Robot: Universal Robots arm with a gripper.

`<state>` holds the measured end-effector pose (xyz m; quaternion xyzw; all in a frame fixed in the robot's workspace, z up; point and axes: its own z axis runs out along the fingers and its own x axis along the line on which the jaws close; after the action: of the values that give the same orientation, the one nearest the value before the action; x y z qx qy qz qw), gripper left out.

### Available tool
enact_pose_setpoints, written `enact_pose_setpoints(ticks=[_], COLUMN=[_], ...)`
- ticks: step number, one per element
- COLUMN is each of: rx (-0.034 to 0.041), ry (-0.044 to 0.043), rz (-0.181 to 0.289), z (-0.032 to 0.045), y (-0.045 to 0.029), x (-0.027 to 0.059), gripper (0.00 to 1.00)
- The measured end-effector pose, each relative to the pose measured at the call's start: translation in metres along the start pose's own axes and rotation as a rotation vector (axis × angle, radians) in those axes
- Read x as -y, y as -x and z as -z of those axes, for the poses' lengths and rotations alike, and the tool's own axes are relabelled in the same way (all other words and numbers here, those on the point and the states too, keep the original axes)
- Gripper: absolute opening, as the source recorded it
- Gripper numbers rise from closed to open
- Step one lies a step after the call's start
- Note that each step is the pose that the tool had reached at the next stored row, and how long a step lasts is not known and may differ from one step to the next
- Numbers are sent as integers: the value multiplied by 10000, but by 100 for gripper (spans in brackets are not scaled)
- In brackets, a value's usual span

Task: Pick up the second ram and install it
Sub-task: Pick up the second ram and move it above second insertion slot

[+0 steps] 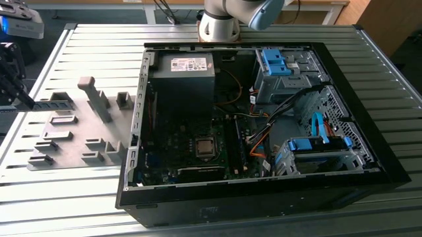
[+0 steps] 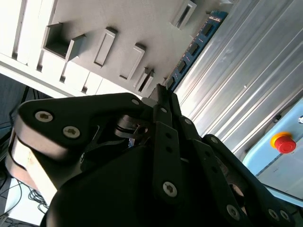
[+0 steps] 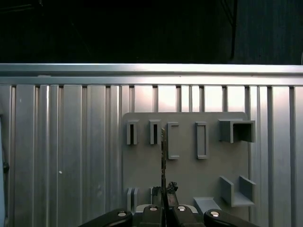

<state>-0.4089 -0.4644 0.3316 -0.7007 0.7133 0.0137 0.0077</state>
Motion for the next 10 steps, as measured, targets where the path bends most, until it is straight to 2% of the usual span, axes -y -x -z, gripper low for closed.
enact_pose_setpoints(ticks=[10], rx=[-1], ry=[0], rz=[0], z=[153], y=[5], x=[-1], gripper=[14])
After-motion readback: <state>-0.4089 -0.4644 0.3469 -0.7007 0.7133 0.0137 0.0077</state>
